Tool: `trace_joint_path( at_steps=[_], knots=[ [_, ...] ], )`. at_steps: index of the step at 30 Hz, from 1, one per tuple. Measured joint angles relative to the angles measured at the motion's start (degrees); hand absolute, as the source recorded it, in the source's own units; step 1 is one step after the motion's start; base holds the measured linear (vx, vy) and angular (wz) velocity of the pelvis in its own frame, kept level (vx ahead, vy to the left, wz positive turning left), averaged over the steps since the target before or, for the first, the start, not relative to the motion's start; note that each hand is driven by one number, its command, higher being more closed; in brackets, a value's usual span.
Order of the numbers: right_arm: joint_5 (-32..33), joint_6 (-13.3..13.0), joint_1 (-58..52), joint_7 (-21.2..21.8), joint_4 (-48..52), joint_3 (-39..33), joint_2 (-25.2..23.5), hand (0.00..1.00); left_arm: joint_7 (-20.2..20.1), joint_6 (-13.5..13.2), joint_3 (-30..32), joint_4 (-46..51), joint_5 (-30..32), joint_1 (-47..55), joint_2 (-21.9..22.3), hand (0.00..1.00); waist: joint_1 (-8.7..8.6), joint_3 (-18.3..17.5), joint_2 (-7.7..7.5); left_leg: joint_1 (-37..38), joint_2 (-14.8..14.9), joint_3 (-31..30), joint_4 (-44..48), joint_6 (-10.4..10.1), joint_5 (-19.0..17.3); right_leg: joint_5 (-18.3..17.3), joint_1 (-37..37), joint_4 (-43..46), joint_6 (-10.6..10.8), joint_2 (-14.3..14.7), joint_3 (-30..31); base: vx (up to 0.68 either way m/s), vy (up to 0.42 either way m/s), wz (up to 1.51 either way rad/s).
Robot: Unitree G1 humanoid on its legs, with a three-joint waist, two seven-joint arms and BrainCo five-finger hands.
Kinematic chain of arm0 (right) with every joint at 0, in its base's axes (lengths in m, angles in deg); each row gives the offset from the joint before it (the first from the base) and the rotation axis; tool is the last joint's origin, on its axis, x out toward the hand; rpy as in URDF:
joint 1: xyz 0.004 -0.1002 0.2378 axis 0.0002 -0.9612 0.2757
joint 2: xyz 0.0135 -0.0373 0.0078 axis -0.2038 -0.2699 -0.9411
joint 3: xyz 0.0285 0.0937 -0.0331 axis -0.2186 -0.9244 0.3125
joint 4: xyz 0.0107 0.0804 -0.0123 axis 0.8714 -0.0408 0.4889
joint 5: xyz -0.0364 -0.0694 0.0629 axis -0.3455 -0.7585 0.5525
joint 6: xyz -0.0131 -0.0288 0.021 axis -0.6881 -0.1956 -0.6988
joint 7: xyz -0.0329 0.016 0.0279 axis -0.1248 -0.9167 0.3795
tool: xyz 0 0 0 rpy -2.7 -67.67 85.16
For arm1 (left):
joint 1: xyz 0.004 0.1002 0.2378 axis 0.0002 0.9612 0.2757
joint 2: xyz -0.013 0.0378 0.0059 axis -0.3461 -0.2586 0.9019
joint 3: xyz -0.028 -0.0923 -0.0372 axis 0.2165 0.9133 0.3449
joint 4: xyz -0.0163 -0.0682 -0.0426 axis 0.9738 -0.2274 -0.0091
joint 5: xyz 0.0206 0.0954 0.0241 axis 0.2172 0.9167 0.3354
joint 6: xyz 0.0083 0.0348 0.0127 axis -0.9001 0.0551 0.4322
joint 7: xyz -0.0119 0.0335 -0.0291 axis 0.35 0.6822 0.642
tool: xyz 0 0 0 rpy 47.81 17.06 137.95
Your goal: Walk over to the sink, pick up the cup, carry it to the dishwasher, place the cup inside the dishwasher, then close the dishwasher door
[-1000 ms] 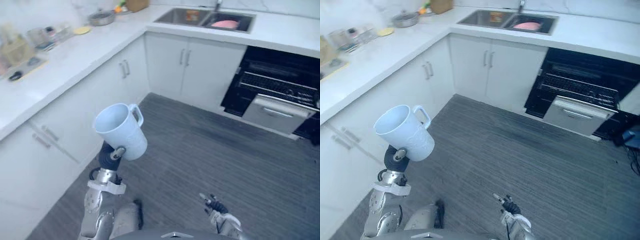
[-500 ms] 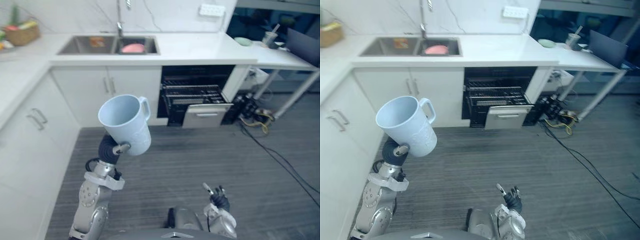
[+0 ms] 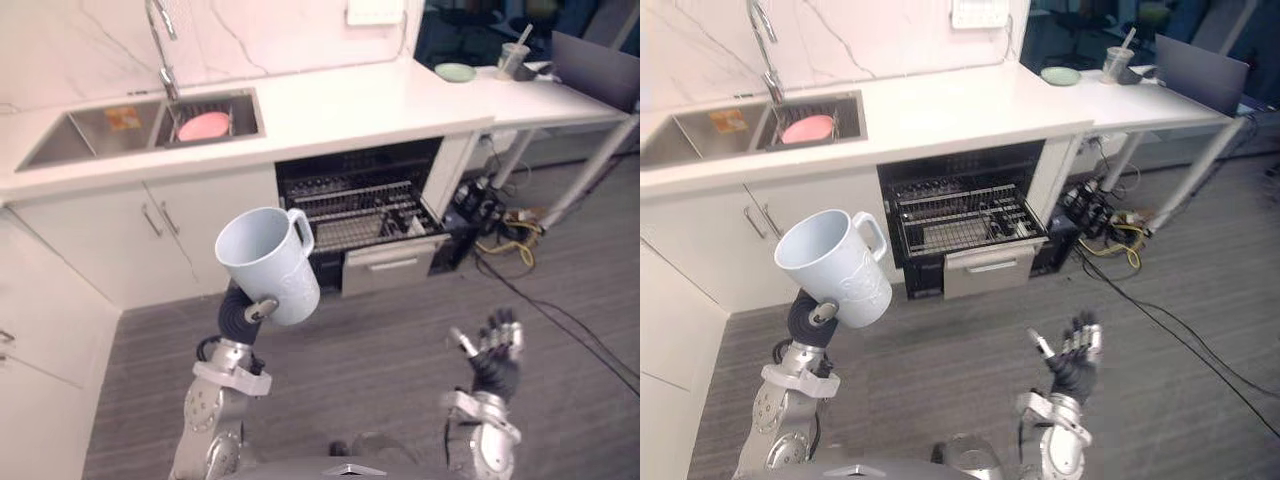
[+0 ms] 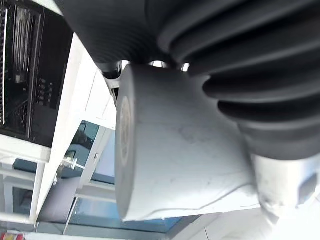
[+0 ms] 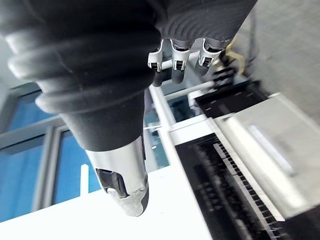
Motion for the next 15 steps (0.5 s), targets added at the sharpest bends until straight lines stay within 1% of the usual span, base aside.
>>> trace_joint_path(
  at_steps=[1,2,3,4,5,6,7,8,9,10,11,12,13,14,15],
  knots=[
    [1.8,-0.2,0.5,2.1,0.0,-0.7,1.4,0.0,-0.9,-1.1,1.6,-0.1,-0.3,1.3,0.0,1.0,1.03,-0.2,-0.4,-1.4,-2.1,3.1,-8.0,-0.1,-2.5,0.2,2.4,-2.1,-0.2,-0.4,0.6,0.46,-0.045,-0.26],
    [3.2,-0.1,1.3,3.4,0.0,-1.2,2.2,0.0,-1.4,-1.7,3.0,-0.3,-0.6,1.7,-0.1,1.0,1.61,-0.3,-0.95,-1.8,-4.8,5.3,-18.7,-0.2,-3.3,0.1,4.1,-3.0,0.9,-1.3,1.1,0.57,-0.031,-0.27],
    [3.5,-0.1,1.5,3.7,0.0,-1.2,2.7,0.0,-1.6,-1.8,3.2,-0.4,-0.6,1.7,0.0,1.0,1.63,-0.4,-1.28,-1.8,-6.4,5.4,-24.6,-0.4,-3.0,-0.1,5.0,-3.2,1.4,-1.9,1.4,0.57,0.01,-0.31],
    [3.9,0.5,1.8,4.0,0.1,-0.9,3.3,0.0,-1.7,-2.0,3.6,-0.9,-0.6,1.8,-0.1,1.0,1.72,-0.7,-2.01,-2.1,-10.0,3.0,-36.5,-0.8,-0.3,-1.0,5.9,-3.4,3.0,-3.3,2.8,0.56,0.053,-0.43],
    [4.5,1.8,2.4,4.1,1.1,-0.9,3.5,0.0,-1.7,-2.0,3.4,-1.0,-0.5,1.9,-0.5,1.0,1.8,-0.9,-2.32,-2.2,-12.6,-1.7,-46.9,-1.1,4.3,-1.8,6.5,-3.4,4.4,-4.3,4.7,0.45,0.087,-0.54],
    [5.2,2.6,2.8,4.1,1.9,-0.8,3.5,0.0,-1.8,-2.0,3.0,-0.9,-0.4,2.0,-0.7,1.0,1.99,-0.9,-2.31,-2.4,-13.0,-4.3,-50.4,-1.2,6.4,-2.2,6.8,-3.4,5.0,-4.7,6.0,0.44,0.15,-0.71],
    [6.0,3.6,2.7,4.2,3.2,-0.5,3.5,0.0,-2.0,-2.0,2.5,-0.9,0.1,2.4,-0.9,1.0,2.19,-0.9,-2.34,-2.9,-13.0,-8.4,-53.7,-1.7,9.2,-3.2,7.8,-3.4,6.4,-5.2,8.3,0.44,0.219,-0.81],
    [6.8,4.4,2.5,4.7,4.5,-0.5,3.2,0.0,-2.3,-2.0,2.0,-0.9,0.2,2.9,-0.9,1.0,2.31,-1.0,-2.25,-3.1,-12.3,-10.7,-54.7,-2.6,11.8,-4.7,9.4,-3.3,8.3,-6.0,10.4,0.45,0.254,-0.83],
    [7.4,4.5,2.0,5.4,4.9,-0.5,3.2,0.0,-2.4,-2.0,1.8,-0.9,0.2,3.1,-0.9,1.0,2.32,-1.0,-2.22,-3.0,-12.1,-10.8,-54.8,-3.5,14.3,-5.5,10.4,-3.4,9.1,-6.4,11.4,0.45,0.289,-0.78],
    [8.3,5.1,1.6,5.9,4.5,-0.5,2.8,0.0,-2.4,-2.1,1.7,-1.0,0.2,3.2,-1.3,1.0,2.26,-1.3,-3.14,-2.0,-12.9,-10.0,-53.1,-2.2,19.9,-6.9,12.4,-3.2,11.0,-8.1,13.5,0.35,0.233,-0.44],
    [8.8,5.8,1.4,5.9,4.1,-0.6,1.9,0.0,-2.4,-2.0,1.9,-1.3,0.2,2.8,-2.0,1.0,1.94,-1.9,-4.79,-1.9,-14.5,-8.8,-52.3,-1.0,19.6,-7.2,12.3,-2.7,11.9,-10.2,14.1,0.53,0.336,-0.36],
    [8.9,6.8,1.5,6.2,5.0,-0.9,0.2,0.0,-2.8,-2.0,2.3,-0.5,0.0,1.7,-3.3,1.0,1.27,-2.1,-5.88,-2.7,-15.8,-7.7,-48.2,0.9,16.0,-5.6,11.2,-0.6,13.6,-12.4,16.1,0.42,0.277,-0.1],
    [8.9,7.1,1.5,6.2,5.2,-1.0,0.0,0.0,-2.9,-2.0,2.4,-0.5,0.0,1.3,-3.5,1.0,1.27,-2.0,-6.13,-2.8,-15.9,-7.6,-47.5,1.2,15.4,-5.2,11.2,-0.3,13.8,-12.6,16.4,0.47,0.343,-0.15],
    [8.9,7.7,1.3,6.1,6.7,-1.1,-0.7,0.0,-3.6,-2.0,3.1,-0.5,0.0,-0.3,-4.4,1.0,1.3,-1.9,-6.7,-2.6,-16.5,-7.3,-45.4,1.7,12.6,-3.9,10.8,1.4,14.0,-13.3,16.5,0.31,0.293,-0.07],
    [8.9,7.7,0.8,6.1,8.2,-1.7,-1.3,0.0,-4.2,-1.6,3.3,-0.5,-0.1,-1.4,-5.0,1.0,1.13,-1.9,-7.06,-1.8,-17.2,-7.1,-44.5,2.1,10.3,-3.1,9.6,5.5,14.0,-14.1,16.2,0.28,0.291,-0.1]
  ],
)
